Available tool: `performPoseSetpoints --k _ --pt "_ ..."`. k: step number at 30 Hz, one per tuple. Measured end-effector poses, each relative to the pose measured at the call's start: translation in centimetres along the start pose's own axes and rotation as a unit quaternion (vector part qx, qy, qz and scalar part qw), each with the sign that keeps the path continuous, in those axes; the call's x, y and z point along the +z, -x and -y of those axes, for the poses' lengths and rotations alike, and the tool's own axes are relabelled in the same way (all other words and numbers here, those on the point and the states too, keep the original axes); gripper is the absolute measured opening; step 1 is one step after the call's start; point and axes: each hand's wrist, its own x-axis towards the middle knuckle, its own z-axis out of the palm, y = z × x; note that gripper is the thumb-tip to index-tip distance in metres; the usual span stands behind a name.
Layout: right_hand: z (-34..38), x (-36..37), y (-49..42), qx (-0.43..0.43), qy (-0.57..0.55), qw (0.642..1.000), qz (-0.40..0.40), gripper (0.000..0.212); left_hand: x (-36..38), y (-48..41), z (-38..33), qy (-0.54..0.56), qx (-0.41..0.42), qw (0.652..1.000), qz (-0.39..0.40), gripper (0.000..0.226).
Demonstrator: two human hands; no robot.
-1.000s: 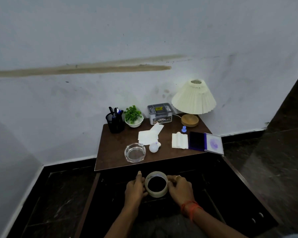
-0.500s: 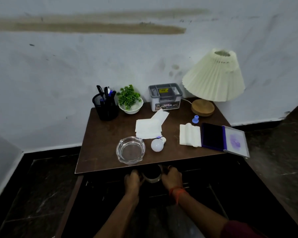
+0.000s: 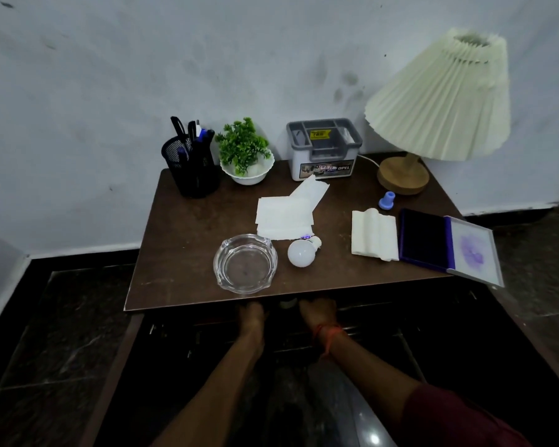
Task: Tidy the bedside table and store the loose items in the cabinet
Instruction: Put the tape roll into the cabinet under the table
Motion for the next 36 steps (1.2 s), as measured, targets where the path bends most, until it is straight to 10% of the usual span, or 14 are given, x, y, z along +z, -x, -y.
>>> performPoseSetpoints --k 23,36 --pt "4.4 -4.7 14.9 -0.063 -0.046 0.997 0.017 0.042 -3.8 13.8 -3.7 -0.029 0.059 0.995 0.069 0.025" --pt "8.2 -4.6 15.6 -0.128 -0.068 0.989 -0.008 0.028 -7.7 12.5 -7.9 -0.109 0.188 0.975 -0.040 0.037"
